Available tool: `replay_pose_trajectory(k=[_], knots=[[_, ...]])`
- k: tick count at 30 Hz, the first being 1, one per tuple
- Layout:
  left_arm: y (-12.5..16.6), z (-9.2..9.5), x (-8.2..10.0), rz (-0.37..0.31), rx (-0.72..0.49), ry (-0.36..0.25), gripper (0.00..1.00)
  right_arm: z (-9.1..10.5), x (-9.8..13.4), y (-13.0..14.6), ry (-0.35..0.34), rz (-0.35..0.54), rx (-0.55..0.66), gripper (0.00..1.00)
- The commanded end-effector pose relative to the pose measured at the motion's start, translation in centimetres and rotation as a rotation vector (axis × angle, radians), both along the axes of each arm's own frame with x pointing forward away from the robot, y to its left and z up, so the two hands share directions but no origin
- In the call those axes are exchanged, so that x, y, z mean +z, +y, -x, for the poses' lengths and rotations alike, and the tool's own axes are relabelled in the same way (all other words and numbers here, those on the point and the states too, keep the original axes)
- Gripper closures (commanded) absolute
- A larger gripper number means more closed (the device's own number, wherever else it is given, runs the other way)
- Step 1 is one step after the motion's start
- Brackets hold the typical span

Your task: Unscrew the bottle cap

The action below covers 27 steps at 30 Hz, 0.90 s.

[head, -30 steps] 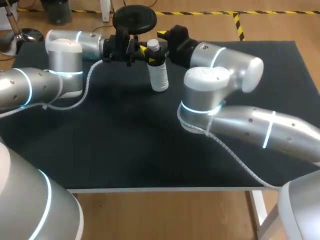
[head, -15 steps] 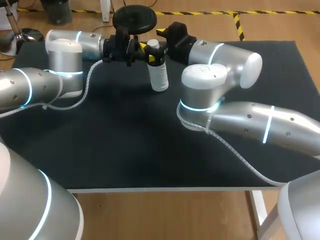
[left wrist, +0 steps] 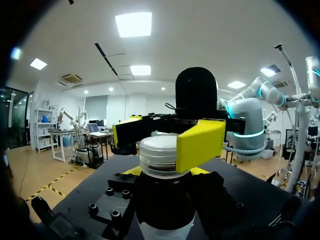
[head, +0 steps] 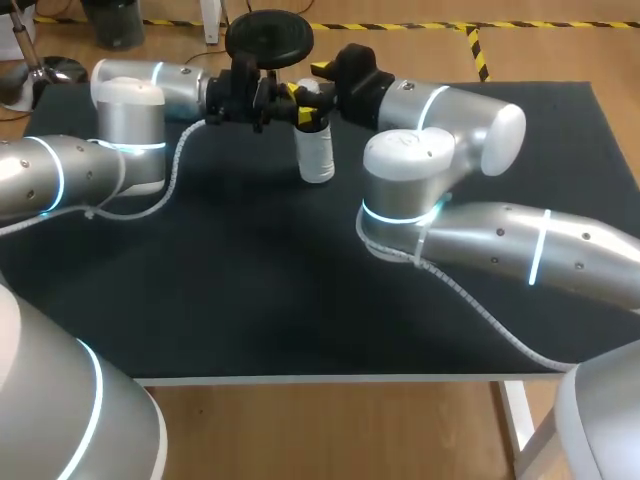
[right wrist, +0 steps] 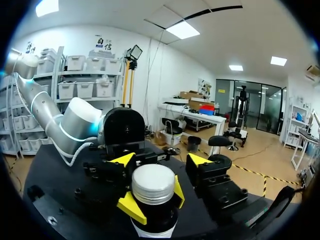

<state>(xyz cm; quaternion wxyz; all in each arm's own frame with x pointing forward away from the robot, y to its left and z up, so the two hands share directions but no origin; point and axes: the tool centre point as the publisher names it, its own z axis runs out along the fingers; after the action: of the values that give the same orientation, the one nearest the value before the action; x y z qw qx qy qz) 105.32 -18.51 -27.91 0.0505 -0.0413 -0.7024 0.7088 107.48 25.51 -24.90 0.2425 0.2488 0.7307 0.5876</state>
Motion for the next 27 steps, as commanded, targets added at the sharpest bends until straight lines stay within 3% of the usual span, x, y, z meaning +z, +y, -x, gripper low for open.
replay_pose_trajectory(k=[1, 10, 13, 14, 15, 27], knots=[[0.0, 0.0, 0.0, 0.0, -0.005, 0.0, 1.0, -0.1, 0.0, -0.3, 0.006, -0.004, -0.005, 0.63], [0.0, 0.0, 0.0, 0.0, -0.005, 0.0, 1.0, -0.1, -0.2, -0.3, 0.014, -0.037, 0.001, 0.58], [0.0, 0.0, 0.0, 0.0, -0.005, 0.0, 1.0, 0.0, -0.4, -0.2, 0.018, -0.047, 0.004, 0.7], [0.0, 0.0, 0.0, 0.0, -0.005, 0.0, 1.0, 0.0, -0.4, -0.2, 0.019, -0.051, 0.008, 0.89], [0.0, 0.0, 0.0, 0.0, -0.005, 0.0, 1.0, 0.0, -0.5, -0.2, 0.02, -0.055, 0.01, 1.0], [0.0, 0.0, 0.0, 0.0, -0.005, 0.0, 1.0, -0.2, -1.2, -0.3, 0.031, -0.151, 0.116, 1.0]])
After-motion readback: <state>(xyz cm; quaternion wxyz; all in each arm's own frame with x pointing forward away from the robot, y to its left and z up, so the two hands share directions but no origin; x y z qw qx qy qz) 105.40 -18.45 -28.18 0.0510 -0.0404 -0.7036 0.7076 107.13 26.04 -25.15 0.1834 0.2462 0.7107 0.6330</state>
